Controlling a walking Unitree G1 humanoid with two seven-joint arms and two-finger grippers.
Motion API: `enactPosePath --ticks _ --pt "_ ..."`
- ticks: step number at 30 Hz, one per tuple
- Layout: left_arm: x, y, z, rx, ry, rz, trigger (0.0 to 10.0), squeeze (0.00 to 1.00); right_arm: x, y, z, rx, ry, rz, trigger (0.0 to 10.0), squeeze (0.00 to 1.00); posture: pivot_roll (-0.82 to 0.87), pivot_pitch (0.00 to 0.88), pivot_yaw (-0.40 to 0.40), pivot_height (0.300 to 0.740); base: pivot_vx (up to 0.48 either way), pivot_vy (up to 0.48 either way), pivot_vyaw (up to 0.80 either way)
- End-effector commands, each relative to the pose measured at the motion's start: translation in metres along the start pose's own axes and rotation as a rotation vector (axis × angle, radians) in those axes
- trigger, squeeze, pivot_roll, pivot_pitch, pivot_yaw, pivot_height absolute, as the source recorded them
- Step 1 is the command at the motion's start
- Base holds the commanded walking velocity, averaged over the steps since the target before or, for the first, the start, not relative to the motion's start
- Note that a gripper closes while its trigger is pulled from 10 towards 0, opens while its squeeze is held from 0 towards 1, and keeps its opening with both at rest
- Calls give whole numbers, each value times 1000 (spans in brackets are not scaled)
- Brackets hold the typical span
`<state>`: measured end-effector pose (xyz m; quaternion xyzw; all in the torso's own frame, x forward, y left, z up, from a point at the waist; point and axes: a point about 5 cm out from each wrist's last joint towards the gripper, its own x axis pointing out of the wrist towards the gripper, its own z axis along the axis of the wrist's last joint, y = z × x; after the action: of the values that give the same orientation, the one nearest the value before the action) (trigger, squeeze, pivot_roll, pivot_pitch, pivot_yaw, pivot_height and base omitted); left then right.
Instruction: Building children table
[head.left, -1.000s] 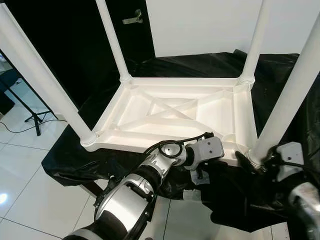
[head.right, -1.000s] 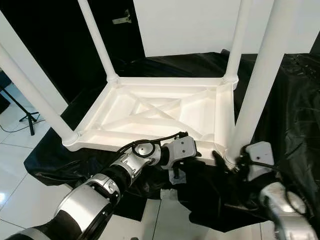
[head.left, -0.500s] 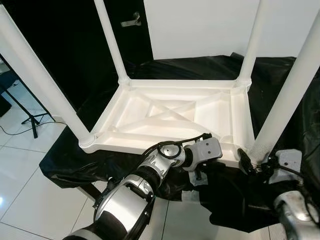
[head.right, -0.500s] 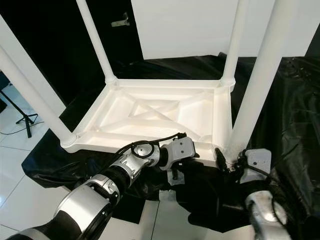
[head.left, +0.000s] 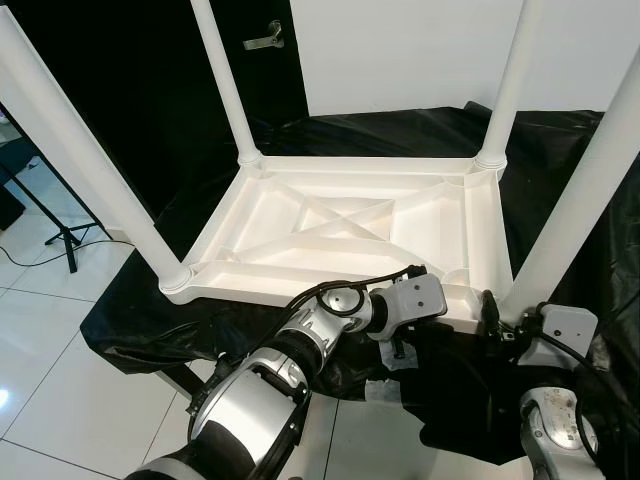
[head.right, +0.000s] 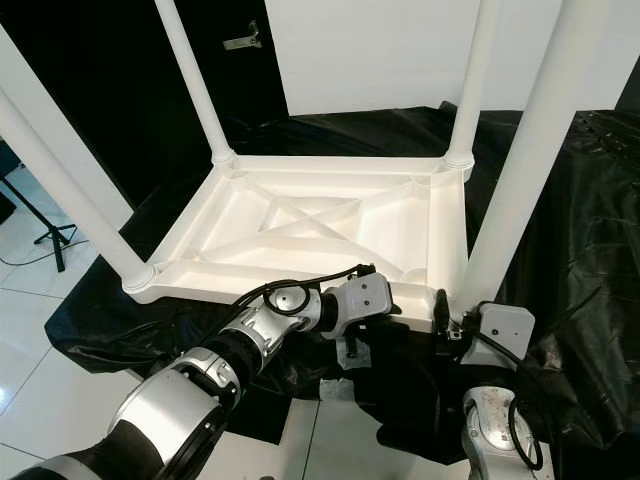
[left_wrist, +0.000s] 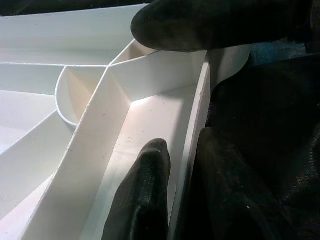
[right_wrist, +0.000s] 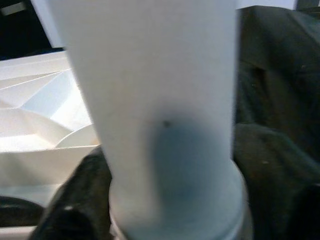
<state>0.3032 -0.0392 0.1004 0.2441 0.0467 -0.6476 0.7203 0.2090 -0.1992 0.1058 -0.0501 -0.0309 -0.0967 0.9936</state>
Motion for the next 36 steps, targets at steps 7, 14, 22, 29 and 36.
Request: enactPosePath --ticks 7,14,22,29,36 --pt "6 -12 -17 -62 66 59 10000 0 11 7 3 -65 -33 252 10000 0 -19 0 112 740 0 0 0" --pt "6 -12 -17 -64 64 61 10000 0 14 0 11 -129 -31 532 10000 0 -17 0 106 740 0 0 0" --pt "5 -12 -18 -67 65 62 10000 0 12 -9 3 -135 82 710 0 0 -14 0 106 740 0 0 0" --pt "5 -12 -19 -68 67 62 10000 0 9 -10 -2 -120 134 759 0 0 -14 0 111 740 0 0 0" --pt "4 -12 -19 -64 70 59 10000 0 8 -8 -9 -93 165 686 0 0 -16 0 116 740 0 0 0"
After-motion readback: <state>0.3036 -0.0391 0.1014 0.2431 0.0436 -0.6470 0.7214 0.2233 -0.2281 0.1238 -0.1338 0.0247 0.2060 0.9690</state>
